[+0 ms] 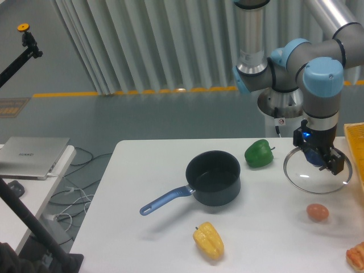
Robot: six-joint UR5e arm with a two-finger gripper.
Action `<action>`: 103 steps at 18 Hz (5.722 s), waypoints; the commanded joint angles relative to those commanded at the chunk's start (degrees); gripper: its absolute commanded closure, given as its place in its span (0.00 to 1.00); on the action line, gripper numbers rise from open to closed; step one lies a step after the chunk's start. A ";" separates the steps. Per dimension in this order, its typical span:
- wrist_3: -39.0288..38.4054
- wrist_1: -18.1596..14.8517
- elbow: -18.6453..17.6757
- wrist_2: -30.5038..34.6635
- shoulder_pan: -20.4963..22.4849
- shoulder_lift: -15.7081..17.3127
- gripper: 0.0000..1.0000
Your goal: Place the lid on the table
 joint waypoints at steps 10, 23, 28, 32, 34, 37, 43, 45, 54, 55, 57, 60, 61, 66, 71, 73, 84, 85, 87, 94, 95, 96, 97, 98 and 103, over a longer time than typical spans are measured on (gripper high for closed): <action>-0.09 0.09 0.44 -0.26 -0.09 -0.35 0.51; -8.69 4.21 4.22 -0.44 -5.18 -6.85 0.51; -12.56 5.97 5.53 -0.35 -7.82 -8.87 0.51; -15.29 9.49 6.15 -0.17 -9.84 -11.07 0.51; -16.87 9.58 7.20 -0.09 -10.81 -12.47 0.51; -18.19 10.19 8.43 -0.17 -11.51 -13.71 0.51; -19.95 11.77 9.49 -0.17 -12.66 -15.82 0.51; -20.39 12.48 9.49 -0.17 -12.74 -16.87 0.51; -21.18 13.27 9.41 -0.17 -13.71 -18.80 0.51; -21.18 13.27 9.41 -0.17 -13.71 -19.07 0.51; -21.01 13.27 9.32 -0.26 -14.15 -19.42 0.51; -21.00 13.27 9.14 -0.35 -14.33 -19.86 0.51; -21.01 13.27 9.14 -0.35 -14.33 -19.95 0.51; -20.83 13.27 8.97 -0.35 -14.41 -20.04 0.51; -20.83 13.27 8.88 -0.35 -14.41 -20.13 0.51; -20.83 13.27 8.79 -0.35 -14.41 -20.21 0.51; -20.92 13.27 8.79 -0.35 -14.77 -20.65 0.51; -20.83 13.27 8.79 -0.35 -14.77 -20.65 0.48; -20.74 13.27 8.79 -0.35 -14.77 -20.74 0.41; -20.65 13.27 8.79 -0.35 -14.77 -20.57 0.24; -20.65 13.36 8.79 -0.35 -14.77 -20.57 0.19; -20.57 13.27 8.79 -0.35 -14.77 -20.39 0.10; -20.39 13.27 8.79 -0.26 -14.77 -20.22 0.00; -20.48 13.27 8.79 -0.18 -14.85 -20.04 0.00; -20.48 13.18 8.79 -0.09 -14.68 -17.93 0.00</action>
